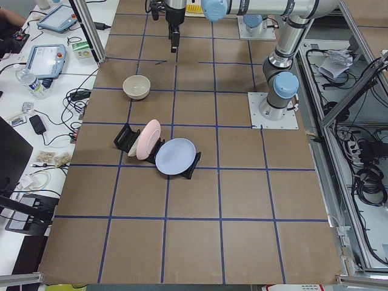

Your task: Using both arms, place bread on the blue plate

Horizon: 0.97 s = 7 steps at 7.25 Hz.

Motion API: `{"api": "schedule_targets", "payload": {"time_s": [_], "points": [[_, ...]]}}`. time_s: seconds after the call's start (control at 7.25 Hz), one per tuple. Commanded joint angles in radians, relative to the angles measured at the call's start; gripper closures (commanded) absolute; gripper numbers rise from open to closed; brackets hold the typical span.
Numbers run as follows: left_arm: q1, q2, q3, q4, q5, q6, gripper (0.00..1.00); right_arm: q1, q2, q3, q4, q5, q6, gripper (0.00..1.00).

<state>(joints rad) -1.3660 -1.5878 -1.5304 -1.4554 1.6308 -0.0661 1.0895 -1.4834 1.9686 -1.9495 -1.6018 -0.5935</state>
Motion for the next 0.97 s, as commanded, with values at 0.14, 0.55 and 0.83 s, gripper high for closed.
{"api": "schedule_targets", "payload": {"time_s": [0.14,0.55,0.83], "points": [[0.318,-0.078,-0.049,0.030,0.004,0.000,0.00,-0.011,0.000,0.021,0.000,0.002,0.000,0.00],[0.548,-0.155,-0.140,0.179,0.094,0.002,0.00,-0.046,0.008,0.079,-0.089,0.000,-0.043,0.00],[0.584,-0.202,-0.152,0.187,0.093,0.000,0.00,-0.084,0.024,0.101,-0.115,-0.003,-0.051,0.00]]}}
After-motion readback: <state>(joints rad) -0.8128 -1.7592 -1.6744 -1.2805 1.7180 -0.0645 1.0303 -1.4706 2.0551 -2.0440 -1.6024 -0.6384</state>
